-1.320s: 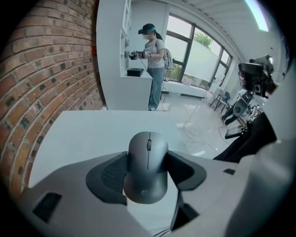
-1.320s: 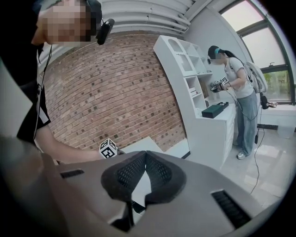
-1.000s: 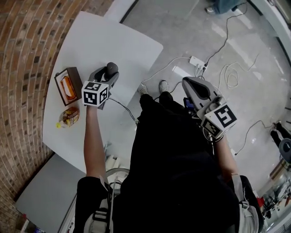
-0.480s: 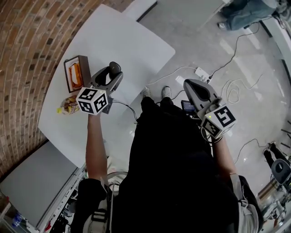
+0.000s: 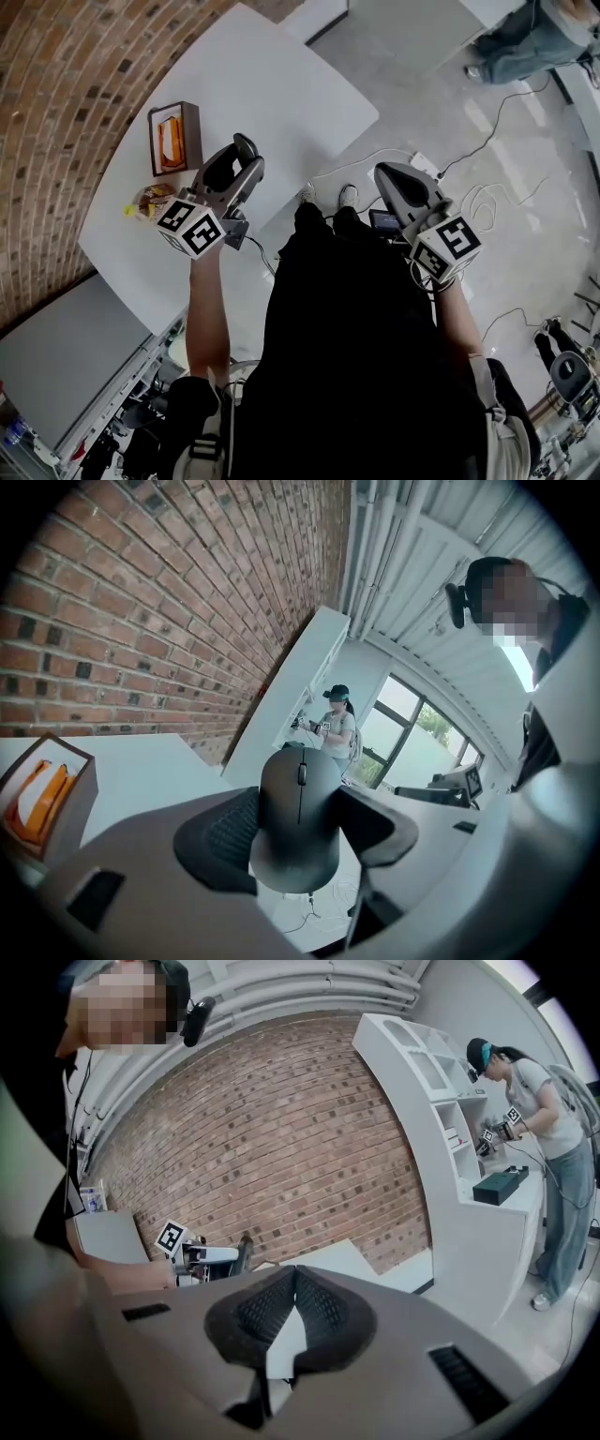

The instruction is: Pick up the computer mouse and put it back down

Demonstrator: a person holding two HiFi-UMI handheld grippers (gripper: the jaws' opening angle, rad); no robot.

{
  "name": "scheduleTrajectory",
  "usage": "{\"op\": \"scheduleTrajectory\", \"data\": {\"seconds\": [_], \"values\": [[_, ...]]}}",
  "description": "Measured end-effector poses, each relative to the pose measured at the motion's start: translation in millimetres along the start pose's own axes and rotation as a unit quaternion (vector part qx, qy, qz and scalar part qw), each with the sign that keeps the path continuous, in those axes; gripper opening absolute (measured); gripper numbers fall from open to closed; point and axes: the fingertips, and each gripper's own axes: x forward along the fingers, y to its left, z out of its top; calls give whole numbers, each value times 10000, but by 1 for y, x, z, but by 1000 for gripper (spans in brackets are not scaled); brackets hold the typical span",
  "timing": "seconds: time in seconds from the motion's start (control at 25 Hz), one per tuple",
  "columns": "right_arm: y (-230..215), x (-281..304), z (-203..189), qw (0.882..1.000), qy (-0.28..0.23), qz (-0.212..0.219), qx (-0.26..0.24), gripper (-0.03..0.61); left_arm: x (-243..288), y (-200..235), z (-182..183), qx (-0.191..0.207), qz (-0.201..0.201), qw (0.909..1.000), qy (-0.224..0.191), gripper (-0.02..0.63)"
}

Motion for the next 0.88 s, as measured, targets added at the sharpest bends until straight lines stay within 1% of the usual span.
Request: {"op": "scheduleTrajectory", "data": {"seconds": [0.24,0.36,0.56,0.72,0.88], "values": [[10,19,4,9997,-20,216,-64,15,-18,-22,20,-208,-90,9988,-436,282],[18,31,7,9992,-38,378,-99,16,-26,-31,28,-208,-111,9976,-644,282],[37,50,11,9979,-18,624,-199,17,-36,-37,33,-253,-183,9959,-845,282],[46,63,13,9968,-16,777,-199,16,-46,-37,35,-205,-71,9944,-1036,282],[56,74,13,9952,51,933,-284,17,-56,-36,36,-187,-21,9936,-1116,282]]}}
